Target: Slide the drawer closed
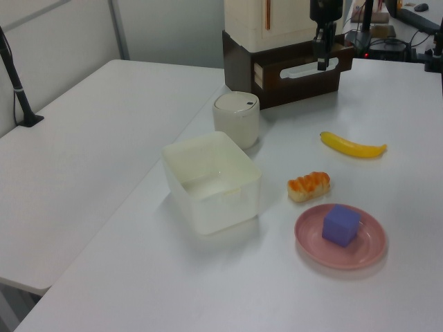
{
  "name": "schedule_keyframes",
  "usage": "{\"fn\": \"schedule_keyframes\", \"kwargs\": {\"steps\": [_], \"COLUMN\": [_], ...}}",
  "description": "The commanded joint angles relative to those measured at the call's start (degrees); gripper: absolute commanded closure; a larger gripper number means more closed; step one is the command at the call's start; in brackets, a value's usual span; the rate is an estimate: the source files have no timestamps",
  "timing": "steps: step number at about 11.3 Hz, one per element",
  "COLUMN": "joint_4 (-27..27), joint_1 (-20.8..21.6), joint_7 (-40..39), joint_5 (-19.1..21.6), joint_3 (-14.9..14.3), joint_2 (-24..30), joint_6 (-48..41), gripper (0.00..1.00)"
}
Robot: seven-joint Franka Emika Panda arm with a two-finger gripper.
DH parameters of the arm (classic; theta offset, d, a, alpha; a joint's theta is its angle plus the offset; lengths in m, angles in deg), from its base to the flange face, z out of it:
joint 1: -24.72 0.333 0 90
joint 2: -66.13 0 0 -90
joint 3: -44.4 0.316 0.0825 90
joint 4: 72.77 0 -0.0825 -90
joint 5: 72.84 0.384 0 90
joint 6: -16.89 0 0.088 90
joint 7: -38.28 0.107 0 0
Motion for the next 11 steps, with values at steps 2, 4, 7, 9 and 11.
{"fn": "schedule_keyframes", "kwargs": {"steps": [2, 4, 7, 9, 11], "joint_4": [-0.4, -0.4, -0.5, -1.4, -3.7], "joint_1": [-0.1, -1.2, -5.0, -7.7, -10.3], "joint_7": [-0.6, 1.0, 5.0, 10.0, 16.5], "joint_5": [1.3, 1.3, 1.6, 2.2, 3.2], "joint_3": [-0.8, -1.2, -1.2, -1.2, -1.2], "joint_2": [0.2, -0.6, -3.3, -5.5, -7.0], "joint_6": [-0.2, 0.0, 2.6, 5.5, 11.1], "gripper": [1.0, 1.0, 1.0, 1.0, 1.0]}}
